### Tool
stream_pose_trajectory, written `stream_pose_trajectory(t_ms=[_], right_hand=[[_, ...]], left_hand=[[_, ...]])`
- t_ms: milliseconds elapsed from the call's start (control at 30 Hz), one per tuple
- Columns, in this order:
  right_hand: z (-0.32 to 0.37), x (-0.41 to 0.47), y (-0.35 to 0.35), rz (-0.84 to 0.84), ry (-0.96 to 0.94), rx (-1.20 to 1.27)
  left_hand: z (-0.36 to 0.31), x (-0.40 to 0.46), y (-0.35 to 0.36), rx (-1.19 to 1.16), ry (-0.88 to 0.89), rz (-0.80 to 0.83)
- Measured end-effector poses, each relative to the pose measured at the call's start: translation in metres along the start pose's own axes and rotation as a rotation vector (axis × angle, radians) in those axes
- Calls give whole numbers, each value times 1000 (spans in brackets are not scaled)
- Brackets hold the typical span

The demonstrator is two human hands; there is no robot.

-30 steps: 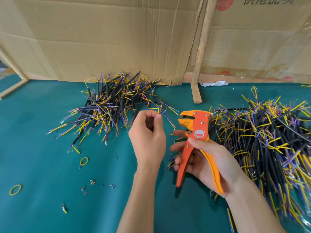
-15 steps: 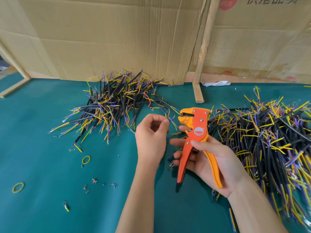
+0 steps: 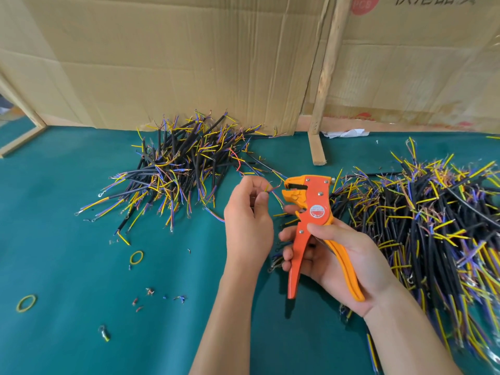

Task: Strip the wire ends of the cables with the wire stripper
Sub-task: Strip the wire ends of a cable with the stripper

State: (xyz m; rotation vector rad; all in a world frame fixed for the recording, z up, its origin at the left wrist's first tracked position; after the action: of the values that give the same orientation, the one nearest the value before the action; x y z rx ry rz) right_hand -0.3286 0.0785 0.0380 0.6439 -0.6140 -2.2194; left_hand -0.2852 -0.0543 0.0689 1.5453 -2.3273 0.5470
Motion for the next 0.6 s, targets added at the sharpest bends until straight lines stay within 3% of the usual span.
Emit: stream_pose_trajectory(t_ms=[600], right_hand=[[-3,-5,-4,96,51,-120]], left_hand=[[1,2,-3,16,-11,-37]])
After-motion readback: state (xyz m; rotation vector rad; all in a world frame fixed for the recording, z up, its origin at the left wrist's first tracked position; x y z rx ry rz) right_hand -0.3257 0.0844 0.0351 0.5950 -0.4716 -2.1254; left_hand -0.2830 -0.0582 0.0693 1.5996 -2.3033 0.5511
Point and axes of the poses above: each hand's wrist, its own x-axis towards the middle knuckle, its own y-axis out of the palm, z = x × y, the point moved 8 cm from there along x, towards the middle knuckle, and after that the axes turned 12 degrees about -z, right-handed, at the moved point
